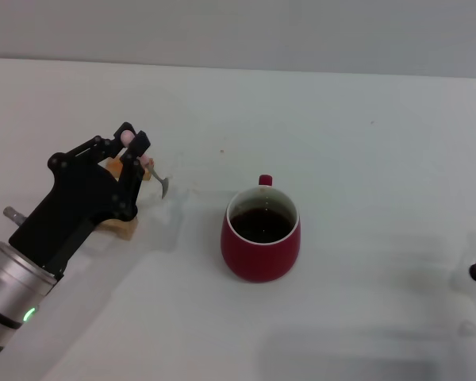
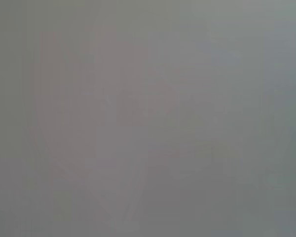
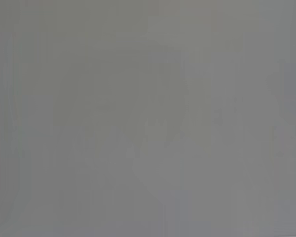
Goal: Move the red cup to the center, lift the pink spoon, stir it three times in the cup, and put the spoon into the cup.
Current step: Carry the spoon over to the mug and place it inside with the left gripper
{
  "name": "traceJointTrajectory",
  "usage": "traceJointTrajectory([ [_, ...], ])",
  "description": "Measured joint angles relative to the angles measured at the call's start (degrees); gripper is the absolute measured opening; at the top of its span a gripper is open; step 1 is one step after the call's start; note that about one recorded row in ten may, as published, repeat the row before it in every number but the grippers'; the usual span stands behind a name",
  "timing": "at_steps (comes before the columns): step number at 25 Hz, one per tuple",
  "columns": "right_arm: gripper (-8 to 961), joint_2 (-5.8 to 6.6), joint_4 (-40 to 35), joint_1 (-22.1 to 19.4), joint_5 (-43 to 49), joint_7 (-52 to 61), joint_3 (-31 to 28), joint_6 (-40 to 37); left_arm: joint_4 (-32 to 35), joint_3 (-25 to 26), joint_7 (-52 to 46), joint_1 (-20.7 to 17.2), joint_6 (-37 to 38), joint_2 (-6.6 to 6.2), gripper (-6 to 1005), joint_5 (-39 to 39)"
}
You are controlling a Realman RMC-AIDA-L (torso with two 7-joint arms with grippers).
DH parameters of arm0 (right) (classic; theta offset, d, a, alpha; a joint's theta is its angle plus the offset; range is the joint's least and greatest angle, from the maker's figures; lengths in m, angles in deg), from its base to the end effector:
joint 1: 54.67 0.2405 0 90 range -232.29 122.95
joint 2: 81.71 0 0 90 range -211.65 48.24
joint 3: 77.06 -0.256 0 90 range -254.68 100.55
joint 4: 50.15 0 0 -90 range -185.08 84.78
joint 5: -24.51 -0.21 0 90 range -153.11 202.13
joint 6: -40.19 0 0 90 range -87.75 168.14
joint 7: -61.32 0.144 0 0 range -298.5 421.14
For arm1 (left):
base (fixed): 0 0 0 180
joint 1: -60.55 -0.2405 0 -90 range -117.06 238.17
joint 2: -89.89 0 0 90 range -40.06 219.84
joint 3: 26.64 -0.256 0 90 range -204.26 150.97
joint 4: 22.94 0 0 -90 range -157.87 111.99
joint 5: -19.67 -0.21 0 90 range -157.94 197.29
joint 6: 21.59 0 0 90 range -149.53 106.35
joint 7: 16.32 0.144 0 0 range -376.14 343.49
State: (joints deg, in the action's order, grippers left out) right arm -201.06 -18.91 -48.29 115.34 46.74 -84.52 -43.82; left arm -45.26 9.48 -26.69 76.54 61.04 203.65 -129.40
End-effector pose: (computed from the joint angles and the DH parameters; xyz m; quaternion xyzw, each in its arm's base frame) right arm 0.3218 0.1943 -0.0649 -0.6464 0.2731 0.2831 0.6537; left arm -0.2756 0.2633 -0.0374 -0.7877 -0.0985 -0.4194 0.4403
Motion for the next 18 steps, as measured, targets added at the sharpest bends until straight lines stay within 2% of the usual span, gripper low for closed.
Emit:
traceJointTrajectory([
  [8, -1, 0.1, -1.36, -1.83, -0.53, -0.07, -4.75, -2.18, 0.54, 0.0, -1.62, 1.47, 1.31, -0.65, 146, -0.53],
  [18, -1, 0.0, -3.46, -2.07, -3.61, -0.14, -6.09, -2.78, 0.38, -0.25, -3.22, 2.95, 3.07, -0.92, 145, -2.54],
])
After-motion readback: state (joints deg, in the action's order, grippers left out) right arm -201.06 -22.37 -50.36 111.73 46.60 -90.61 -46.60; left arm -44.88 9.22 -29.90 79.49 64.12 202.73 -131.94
